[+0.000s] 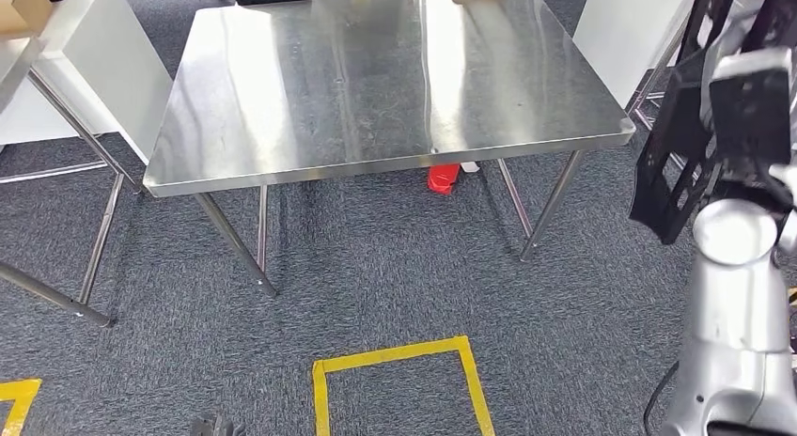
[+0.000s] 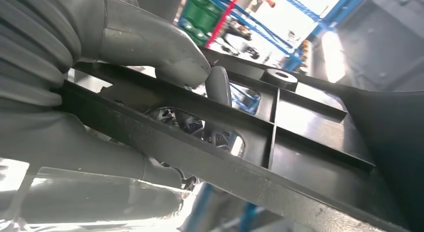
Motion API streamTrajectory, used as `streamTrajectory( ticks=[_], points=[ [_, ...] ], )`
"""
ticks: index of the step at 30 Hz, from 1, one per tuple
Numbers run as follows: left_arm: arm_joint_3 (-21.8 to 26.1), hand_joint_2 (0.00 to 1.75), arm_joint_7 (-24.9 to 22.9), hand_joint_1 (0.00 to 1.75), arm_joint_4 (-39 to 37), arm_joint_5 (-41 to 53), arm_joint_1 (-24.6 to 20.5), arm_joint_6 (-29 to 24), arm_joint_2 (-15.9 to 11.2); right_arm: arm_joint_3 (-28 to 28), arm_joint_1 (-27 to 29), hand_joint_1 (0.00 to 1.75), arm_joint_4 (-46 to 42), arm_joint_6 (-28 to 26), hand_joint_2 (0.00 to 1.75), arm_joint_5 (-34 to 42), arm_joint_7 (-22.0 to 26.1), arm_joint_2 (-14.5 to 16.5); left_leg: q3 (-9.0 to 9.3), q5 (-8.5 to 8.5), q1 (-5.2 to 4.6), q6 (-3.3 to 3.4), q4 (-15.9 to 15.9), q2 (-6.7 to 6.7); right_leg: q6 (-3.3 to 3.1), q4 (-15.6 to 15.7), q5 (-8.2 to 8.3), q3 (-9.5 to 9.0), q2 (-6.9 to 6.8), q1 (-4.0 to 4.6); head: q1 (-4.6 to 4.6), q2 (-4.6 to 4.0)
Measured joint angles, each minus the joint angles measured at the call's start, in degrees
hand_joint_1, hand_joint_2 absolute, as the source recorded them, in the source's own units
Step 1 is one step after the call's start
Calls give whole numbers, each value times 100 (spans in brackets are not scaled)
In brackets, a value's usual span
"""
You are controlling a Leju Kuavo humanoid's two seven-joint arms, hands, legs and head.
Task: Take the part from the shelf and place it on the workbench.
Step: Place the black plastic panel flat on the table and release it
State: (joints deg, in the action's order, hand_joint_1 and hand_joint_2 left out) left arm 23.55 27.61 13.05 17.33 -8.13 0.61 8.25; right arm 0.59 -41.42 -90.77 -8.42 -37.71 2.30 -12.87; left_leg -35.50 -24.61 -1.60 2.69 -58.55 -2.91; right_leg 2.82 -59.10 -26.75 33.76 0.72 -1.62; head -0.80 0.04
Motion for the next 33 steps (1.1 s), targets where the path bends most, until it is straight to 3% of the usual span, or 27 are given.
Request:
streamTrajectory(
  ticks=[5, 11, 24, 33],
  points=[
    [-11, 0, 59, 0, 13, 102, -42, -33, 20, 455, -961, 175, 644, 153, 175, -3, -120, -82, -2, 0, -4, 1, -3, -2, 3, 13, 2, -7, 0, -3, -1, 0],
    [-84, 0, 61, 0, 14, 290, -80, -280, 41, 892, -1458, 175, 1095, 164, 175, 54, -147, -88, -6, -1, -6, 3, -5, -6, 5, 19, 2, -7, -1, -5, -1, 0],
    [-121, 0, -36, 0, 13, 310, -83, 83, 50, 1325, -1728, 175, 1314, 325, 175, 52, -172, -97, -7, -3, -5, 5, -5, -8, 5, 20, 2, -7, -1, -4, -2, 0],
    [-119, 0, -190, 0, 13, 351, -81, 104, 54, 1709, -1511, 175, 1165, 478, 175, -94, -181, -195, -7, -3, -6, 5, -5, -8, 5, 21, 2, -7, -1, -4, -1, 0]
  ],
)
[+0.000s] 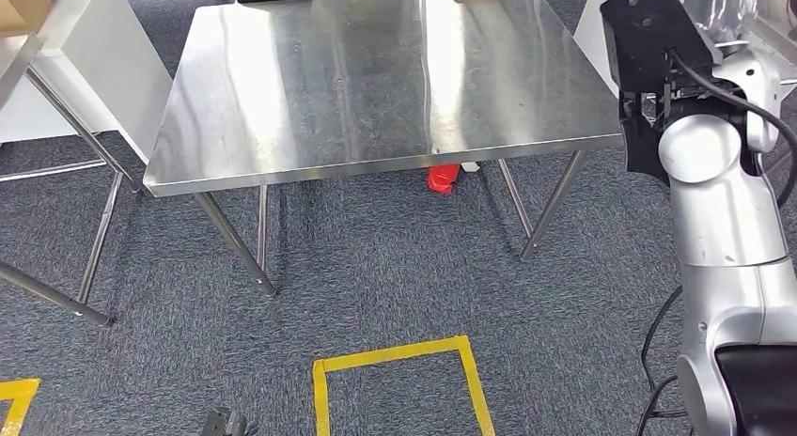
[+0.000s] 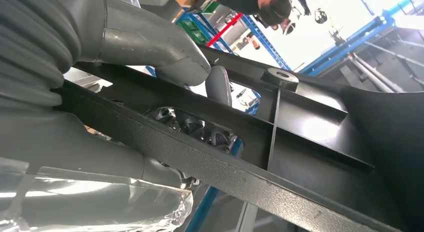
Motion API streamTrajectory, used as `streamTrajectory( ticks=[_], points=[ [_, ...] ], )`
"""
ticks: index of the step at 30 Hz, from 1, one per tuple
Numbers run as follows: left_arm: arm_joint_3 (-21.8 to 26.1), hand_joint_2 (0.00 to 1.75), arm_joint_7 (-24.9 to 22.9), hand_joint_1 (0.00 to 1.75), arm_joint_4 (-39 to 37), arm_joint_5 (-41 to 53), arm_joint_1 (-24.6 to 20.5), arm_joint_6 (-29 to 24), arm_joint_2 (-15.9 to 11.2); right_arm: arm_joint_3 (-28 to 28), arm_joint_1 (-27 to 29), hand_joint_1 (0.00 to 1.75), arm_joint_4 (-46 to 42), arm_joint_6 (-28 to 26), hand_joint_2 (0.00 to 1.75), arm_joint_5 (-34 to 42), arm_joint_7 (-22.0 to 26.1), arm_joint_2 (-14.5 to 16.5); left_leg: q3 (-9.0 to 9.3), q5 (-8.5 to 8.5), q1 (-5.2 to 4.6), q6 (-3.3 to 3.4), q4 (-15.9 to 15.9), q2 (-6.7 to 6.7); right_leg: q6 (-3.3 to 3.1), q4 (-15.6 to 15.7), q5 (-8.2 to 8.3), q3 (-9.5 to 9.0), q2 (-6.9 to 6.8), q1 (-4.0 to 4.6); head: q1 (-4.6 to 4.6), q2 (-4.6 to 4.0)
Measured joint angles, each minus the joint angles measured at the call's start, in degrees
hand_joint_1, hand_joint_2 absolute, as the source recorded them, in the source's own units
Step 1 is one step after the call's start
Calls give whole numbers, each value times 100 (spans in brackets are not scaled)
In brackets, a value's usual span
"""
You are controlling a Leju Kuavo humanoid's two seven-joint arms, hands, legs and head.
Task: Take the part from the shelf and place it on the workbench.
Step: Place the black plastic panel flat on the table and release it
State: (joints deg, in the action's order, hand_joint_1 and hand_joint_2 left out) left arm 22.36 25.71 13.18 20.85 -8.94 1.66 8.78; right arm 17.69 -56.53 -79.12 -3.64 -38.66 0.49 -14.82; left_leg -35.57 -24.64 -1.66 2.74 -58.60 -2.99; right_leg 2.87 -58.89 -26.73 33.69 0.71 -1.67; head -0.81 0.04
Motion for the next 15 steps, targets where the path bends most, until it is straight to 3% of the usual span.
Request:
streamTrajectory(
  ticks=[3, 5, 7, 9, 10, 11, 12, 14, 15],
  points=[
    [3, 0, -62, 0, 0, 3, 2, -2, -7, 63, 71, 175, -26, 10, 175, -9, -8, -46, 6, -11, -4, 65, 9, 10, 50, 72, 30, -27, 6, -62, -16, 0],
    [7, 0, -70, 0, 0, 6, 5, -2, -2, 91, 81, 175, -38, 18, 175, -22, -14, -91, 102, 43, 59, 137, 150, 34, 63, 40, 7, -11, -8, -35, -18, 0],
    [9, 0, -83, 0, 0, 11, 5, -2, 6, 112, 74, 175, -47, 35, 175, -33, -15, -153, 197, 93, 121, 175, 272, 59, 16, -394, -178, 215, -26, -6, -7, 0],
    [10, 0, -101, 0, 0, 13, 5, -2, 16, 124, 70, 175, -42, 78, 175, -25, -24, -218, 212, 87, 134, 178, 285, 65, -6, -1118, -419, 622, -27, -9, -3, 0],
    [10, 0, -110, 0, 0, 14, 7, -2, 20, 126, 76, 175, -34, 100, 175, -14, -32, -246, 214, 76, 145, 165, 279, 64, 18, -1353, -460, 776, -28, -20, -1, 0],
    [11, 0, -118, 0, 0, 13, 9, -2, 24, 130, 81, 175, -24, 120, 175, -1, -40, -268, 215, 59, 161, 142, 265, 62, 67, -1383, -410, 831, -29, -38, -2, 0],
    [11, 0, -125, 0, 0, 13, 9, -2, 25, 133, 80, 175, -15, 136, 175, 12, -46, -284, 216, 32, 185, 105, 238, 59, 137, -1184, -272, 768, -31, -63, -2, 0],
    [11, 0, -133, 0, 0, 11, 8, -2, 20, 140, 60, 175, 0, 160, 175, 28, -47, -309, 197, -61, 224, -6, 125, 48, 283, -453, 71, 431, -25, -113, 5, 0],
    [12, 0, -136, 0, 0, 12, 7, -4, 15, 148, 48, 175, 5, 171, 175, 33, -46, -320, 174, -117, 230, -64, 50, 45, 289, -192, 169, 303, -11, -126, 8, 0]
  ],
)
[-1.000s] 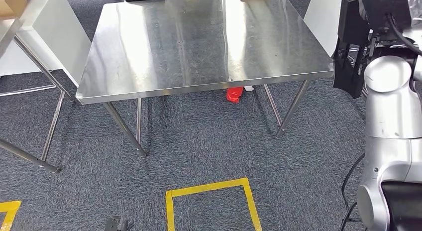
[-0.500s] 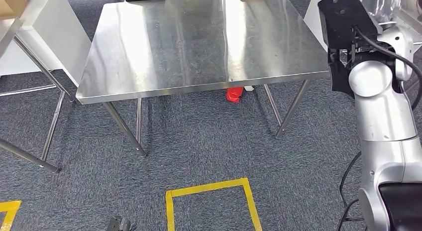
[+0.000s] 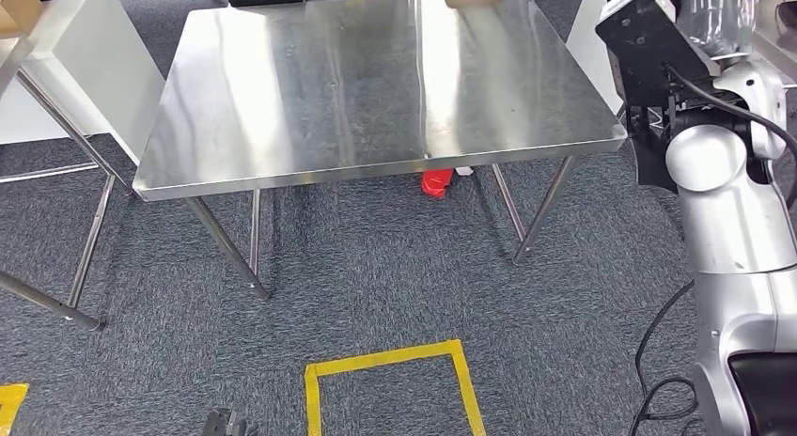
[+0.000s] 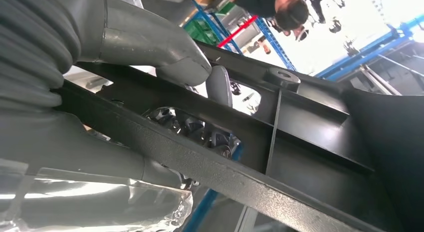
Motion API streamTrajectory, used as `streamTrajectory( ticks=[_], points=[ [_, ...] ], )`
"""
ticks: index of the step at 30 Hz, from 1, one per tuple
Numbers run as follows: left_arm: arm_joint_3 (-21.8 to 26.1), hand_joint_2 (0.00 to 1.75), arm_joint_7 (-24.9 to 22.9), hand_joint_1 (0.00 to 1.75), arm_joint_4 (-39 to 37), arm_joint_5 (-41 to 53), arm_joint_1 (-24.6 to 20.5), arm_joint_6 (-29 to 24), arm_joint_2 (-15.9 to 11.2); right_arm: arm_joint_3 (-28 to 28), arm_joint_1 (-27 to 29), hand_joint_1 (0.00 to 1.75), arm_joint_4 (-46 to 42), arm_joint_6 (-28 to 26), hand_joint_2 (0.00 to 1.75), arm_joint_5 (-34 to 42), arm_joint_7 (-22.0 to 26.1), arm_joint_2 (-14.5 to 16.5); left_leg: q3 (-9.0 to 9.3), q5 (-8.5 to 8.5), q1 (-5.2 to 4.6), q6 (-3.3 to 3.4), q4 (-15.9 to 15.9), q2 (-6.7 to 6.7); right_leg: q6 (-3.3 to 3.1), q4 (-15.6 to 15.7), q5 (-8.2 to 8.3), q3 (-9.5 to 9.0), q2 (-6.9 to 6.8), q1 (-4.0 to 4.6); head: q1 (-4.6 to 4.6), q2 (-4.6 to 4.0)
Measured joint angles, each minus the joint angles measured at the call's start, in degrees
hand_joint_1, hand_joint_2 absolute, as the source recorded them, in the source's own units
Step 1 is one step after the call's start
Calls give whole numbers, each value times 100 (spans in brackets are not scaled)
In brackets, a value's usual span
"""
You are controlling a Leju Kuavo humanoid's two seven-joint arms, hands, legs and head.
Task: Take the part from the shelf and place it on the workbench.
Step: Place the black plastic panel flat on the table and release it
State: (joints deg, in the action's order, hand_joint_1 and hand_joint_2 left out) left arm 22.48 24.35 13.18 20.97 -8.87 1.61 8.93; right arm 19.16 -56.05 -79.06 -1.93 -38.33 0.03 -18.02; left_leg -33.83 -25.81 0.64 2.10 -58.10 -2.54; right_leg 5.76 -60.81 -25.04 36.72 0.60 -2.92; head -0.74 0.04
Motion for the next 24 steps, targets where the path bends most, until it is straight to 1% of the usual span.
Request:
streamTrajectory(
  ticks=[1, 2, 3, 4, 5, 6, 7, 8, 9, 10, 11, 12, 13, 14, 15, 16, 17, 19, 20, 21, 22, 23, 24],
  points=[
    [1, 0, 1, 0, 1, 1, -1, -2, -6, 9, -7, 175, 8, 9, 175, 3, -1, -10, -25, -43, -1, -44, -55, -7, -32, 125, 37, -67, 13, -1, -2, 0],
    [1, 0, 0, 0, 1, 1, 1, -4, -12, 18, -10, 175, 18, 16, 175, 5, -4, -18, -45, -65, -9, -72, -80, -13, -95, 112, 19, -69, 25, 21, -2, 0],
    [1, 0, -1, 0, 2, 2, 4, -7, -13, 27, -11, 175, 25, 21, 175, 5, -5, -24, -53, -76, 0, -82, -94, -19, -164, 112, 15, -58, 28, 21, -9, 0],
    [1, 0, -2, 0, 2, 2, 7, -8, -14, 35, -11, 175, 32, 23, 175, 5, -8, -27, -54, -89, 9, -92, -99, -13, -203, 101, 9, -59, 26, 23, -13, 0],
    [1, 0, -3, 0, 2, 2, 8, -10, -14, 40, -13, 175, 36, 23, 175, 5, -8, -28, -76, -129, 16, -109, -160, 25, -238, 98, 1, -66, 23, 22, -19, 0],
    [0, 0, -4, 0, 2, 2, 4, -11, -15, 45, -19, 175, 37, 22, 175, 5, -7, -29, -146, -217, 25, -134, -317, 79, -267, 100, -5, -77, 21, 17, -26, 0],
    [-1, 0, -3, 0, 2, 2, -2, -13, -15, 49, -26, 175, 37, 22, 175, 5, -6, -30, -284, -350, 30, -161, -594, 144, -290, 101, -15, -89, 18, 21, -32, 0],
    [-1, 0, -3, 0, 2, 1, -6, -13, -14, 52, -31, 175, 38, 22, 175, 7, -5, -31, -485, -502, 31, -180, -962, 199, -310, 101, -24, -95, 13, 33, -38, 0],
    [-1, 0, -3, 0, 2, -1, -6, -13, -14, 59, -35, 175, 42, 25, 175, 13, -5, -32, -711, -630, 32, -188, -1344, 225, -323, 101, -33, -97, 10, 49, -39, 0],
    [0, 0, -4, 0, 2, -5, -4, -14, -14, 69, -36, 175, 51, 27, 175, 23, -5, -32, -901, -683, 31, -180, -1625, 237, -336, 101, -42, -101, 7, 71, -41, 0],
    [1, 0, -4, 0, 2, -10, -2, -15, -14, 82, -38, 175, 62, 29, 175, 38, -5, -31, -1001, -624, 23, -151, -1712, 239, -349, 101, -52, -111, 6, 96, -41, 0],
    [1, 0, -5, 0, 2, -20, -2, -18, -15, 97, -45, 175, 75, 32, 175, 54, -4, -27, -988, -459, 8, -98, -1575, 238, -366, 101, -64, -129, 6, 125, -41, 0],
    [3, 0, -5, 0, 2, -31, -3, -22, -16, 112, -58, 175, 86, 31, 175, 69, -3, -23, -871, -224, -21, -20, -1247, 238, -385, 103, -78, -154, 6, 154, -41, 0],
    [5, 0, -5, 0, 2, -40, -5, -26, -25, 125, -73, 175, 96, 29, 175, 81, -1, -17, -706, -8, -65, 84, -852, 243, -406, 111, -94, -180, 5, 169, -39, 0],
    [10, 0, -5, 0, 2, -49, -7, -29, -38, 137, -99, 175, 110, 28, 175, 90, 2, -12, -554, 140, -106, 181, -516, 262, -420, 120, -105, -199, 3, 200, -26, 0],
    [15, 0, -4, 0, 3, -52, -11, -31, -51, 149, -122, 175, 126, 26, 175, 95, 4, -9, -453, 207, -147, 256, -290, 278, -425, 134, -111, -208, -1, 201, -24, 0],
    [20, 0, -3, 0, 3, -55, -14, -32, -63, 163, -139, 175, 143, 25, 175, 97, 5, -3, -407, 207, -179, 304, -187, 291, -421, 151, -114, -210, -9, 195, -23, 0],
    [27, 0, -1, 0, 7, -59, -16, -34, -71, 195, -156, 175, 163, 24, 175, 97, 4, 9, -351, 213, -198, 323, -77, 290, -389, 199, -112, -221, -27, 194, -34, 0],
    [28, 0, 1, 0, 10, -61, -14, -35, -72, 208, -160, 175, 169, 24, 175, 97, 4, 15, -289, 240, -188, 314, 9, 284, -375, 192, -127, -222, -38, 203, -31, 0],
    [31, 0, 3, 0, 14, -65, -15, -37, -73, 219, -179, 175, 174, 24, 175, 99, 4, 19, -222, 270, -172, 307, 99, 279, -373, 106, -176, -187, -45, 214, -26, 0],
    [34, 0, 4, 0, 17, -67, -16, -38, -73, 231, -207, 175, 182, 23, 175, 101, 3, 24, -157, 297, -153, 298, 178, 273, -382, -106, -267, -88, -50, 221, -20, 0],
    [37, 0, 6, 0, 19, -69, -16, -38, -73, 243, -237, 175, 195, 23, 175, 103, 1, 30, -124, 301, -150, 288, 210, 263, -395, -439, -389, 76, -53, 209, -14, 0],
    [39, 0, 6, 0, 19, -71, -16, -38, -72, 256, -261, 175, 205, 24, 175, 104, -3, 37, -108, 294, -148, 289, 216, 254, -400, -814, -515, 279, -52, 206, -13, 0]
  ],
)
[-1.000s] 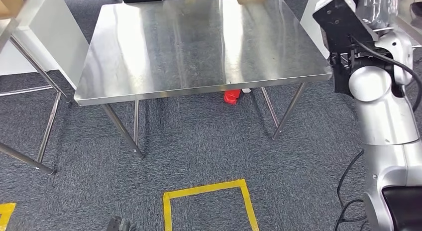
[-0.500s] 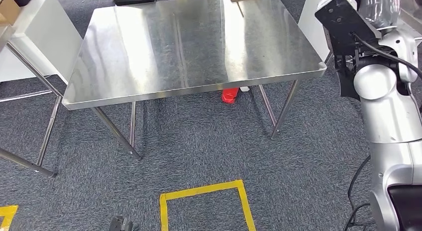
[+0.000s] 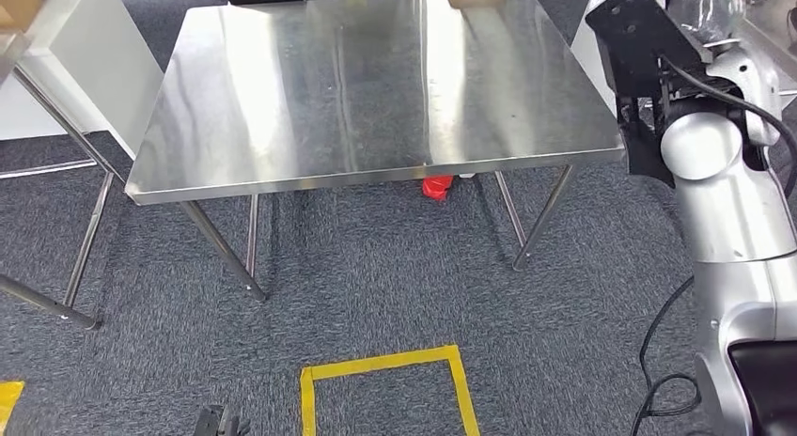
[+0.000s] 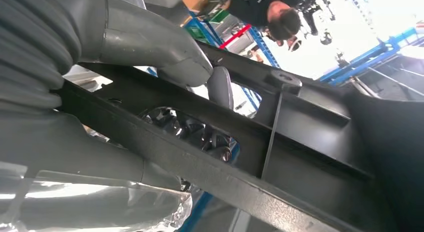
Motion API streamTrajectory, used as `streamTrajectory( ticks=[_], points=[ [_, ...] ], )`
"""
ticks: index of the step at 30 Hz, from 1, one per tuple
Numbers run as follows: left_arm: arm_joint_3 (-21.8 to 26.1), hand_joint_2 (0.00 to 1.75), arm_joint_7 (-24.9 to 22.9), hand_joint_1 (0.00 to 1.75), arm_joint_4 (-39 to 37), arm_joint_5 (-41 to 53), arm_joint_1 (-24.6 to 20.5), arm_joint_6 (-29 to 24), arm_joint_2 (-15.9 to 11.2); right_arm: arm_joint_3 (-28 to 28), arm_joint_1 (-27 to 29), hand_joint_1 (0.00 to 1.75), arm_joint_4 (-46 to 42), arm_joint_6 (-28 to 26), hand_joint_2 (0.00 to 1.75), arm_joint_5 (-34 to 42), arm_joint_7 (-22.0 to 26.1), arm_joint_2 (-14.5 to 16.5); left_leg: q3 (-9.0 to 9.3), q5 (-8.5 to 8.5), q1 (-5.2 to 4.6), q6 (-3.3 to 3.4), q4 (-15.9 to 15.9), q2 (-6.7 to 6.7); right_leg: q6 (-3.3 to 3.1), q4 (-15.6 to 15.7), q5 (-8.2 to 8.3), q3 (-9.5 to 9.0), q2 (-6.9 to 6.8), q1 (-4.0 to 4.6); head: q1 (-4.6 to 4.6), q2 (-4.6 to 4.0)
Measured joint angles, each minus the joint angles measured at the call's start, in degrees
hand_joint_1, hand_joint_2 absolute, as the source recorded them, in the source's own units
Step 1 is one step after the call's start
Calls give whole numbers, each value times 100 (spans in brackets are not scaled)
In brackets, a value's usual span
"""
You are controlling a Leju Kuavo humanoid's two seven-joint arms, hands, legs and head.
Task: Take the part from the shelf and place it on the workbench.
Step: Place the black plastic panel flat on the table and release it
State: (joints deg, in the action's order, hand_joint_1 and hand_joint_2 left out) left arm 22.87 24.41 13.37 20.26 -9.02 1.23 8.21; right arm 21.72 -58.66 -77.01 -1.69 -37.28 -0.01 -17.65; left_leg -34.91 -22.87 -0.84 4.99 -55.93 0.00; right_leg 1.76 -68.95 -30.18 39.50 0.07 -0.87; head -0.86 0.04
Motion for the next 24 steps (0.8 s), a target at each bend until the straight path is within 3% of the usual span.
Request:
streamTrajectory(
  ticks=[2, 3, 5, 6, 8, 12, 14, 16, 17, 18, 19, 21, 22, 24],
  points=[
    [5, 0, 0, 0, 1, -2, 9, 3, 3, 31, -11, 175, 20, -1, 175, -4, -19, 12, 24, -29, 1, -16, -6, -27, 48, -467, -88, 301, -1, -15, 2, 0],
    [8, 0, 0, 0, 1, -3, 13, 5, 4, 47, -12, 175, 26, -1, 175, -7, -30, 16, 36, -49, 4, -31, -18, -43, 102, -387, 1, 302, -1, -27, 2, 0],
    [14, 0, 0, 0, 1, -5, 16, 8, 5, 73, -30, 175, 32, -1, 175, -9, -43, 21, 54, -111, 13, -83, -78, -78, 226, 299, 356, 32, -3, -68, 3, 0],
    [17, 0, 0, 0, 1, -7, 15, 8, 2, 81, -46, 175, 33, -1, 175, -9, -43, 22, 44, -157, 5, -121, -133, -96, 252, 664, 507, -143, 1, -73, 5, 0],
    [26, 0, 1, 0, 1, -8, 18, 8, -4, 94, -66, 175, 36, -1, 175, -8, -46, 18, 14, -229, -13, -184, -219, -116, 199, 1029, 627, -326, 8, -66, 4, 0],
    [44, 0, 5, 0, 2, -9, 24, 8, -16, 106, -80, 175, 38, 1, 175, 0, -58, 16, -55, -350, 5, -271, -356, -108, 35, 1049, 605, -369, 11, -94, -9, 0],
    [46, 0, 8, 0, 2, -9, 22, 9, -21, 108, -92, 175, 38, 3, 175, 8, -58, 23, -316, -609, 48, -360, -867, -77, -24, 1055, 586, -399, 7, -117, -37, 0],
    [47, 0, 9, 0, 2, -9, 26, 15, -18, 115, -93, 175, 38, 14, 175, 10, -64, 28, -736, -876, 105, -429, -1621, -44, -58, 1054, 570, -408, 6, -117, -49, 0],
    [47, 0, 9, 0, 2, -9, 29, 18, -17, 123, -92, 175, 38, 20, 175, 11, -74, 29, -889, -895, 128, -446, -1840, -31, -61, 1054, 561, -414, 7, -117, -50, 0],
    [47, 0, 9, 0, 2, -9, 30, 21, -17, 132, -91, 175, 38, 25, 175, 12, -86, 29, -935, -806, 145, -453, -1841, -24, -63, 1053, 551, -425, 9, -119, -51, 0],
    [47, 0, 9, 0, 3, -9, 29, 23, -19, 138, -91, 175, 38, 27, 175, 14, -100, 29, -858, -616, 155, -448, -1608, -19, -56, 1053, 537, -445, 10, -123, -51, 0],
    [47, 0, 9, 0, 3, -9, 25, 25, -20, 143, -101, 175, 38, 28, 175, 22, -117, 29, -501, -211, 154, -419, -822, -11, -22, 1057, 501, -489, 13, -120, -50, 0],
    [47, 0, 9, 0, 3, -8, 21, 26, -21, 142, -112, 175, 39, 30, 175, 26, -125, 26, -343, -111, 140, -401, -511, -12, 3, 1059, 483, -498, 13, -111, -47, 0],
    [46, 0, 9, 0, 3, -6, 19, 32, -20, 143, -130, 175, 45, 46, 175, 35, -140, 21, -214, -130, 98, -363, -293, -19, 58, 1076, 465, -497, 12, -87, -44, 0]
  ],
)
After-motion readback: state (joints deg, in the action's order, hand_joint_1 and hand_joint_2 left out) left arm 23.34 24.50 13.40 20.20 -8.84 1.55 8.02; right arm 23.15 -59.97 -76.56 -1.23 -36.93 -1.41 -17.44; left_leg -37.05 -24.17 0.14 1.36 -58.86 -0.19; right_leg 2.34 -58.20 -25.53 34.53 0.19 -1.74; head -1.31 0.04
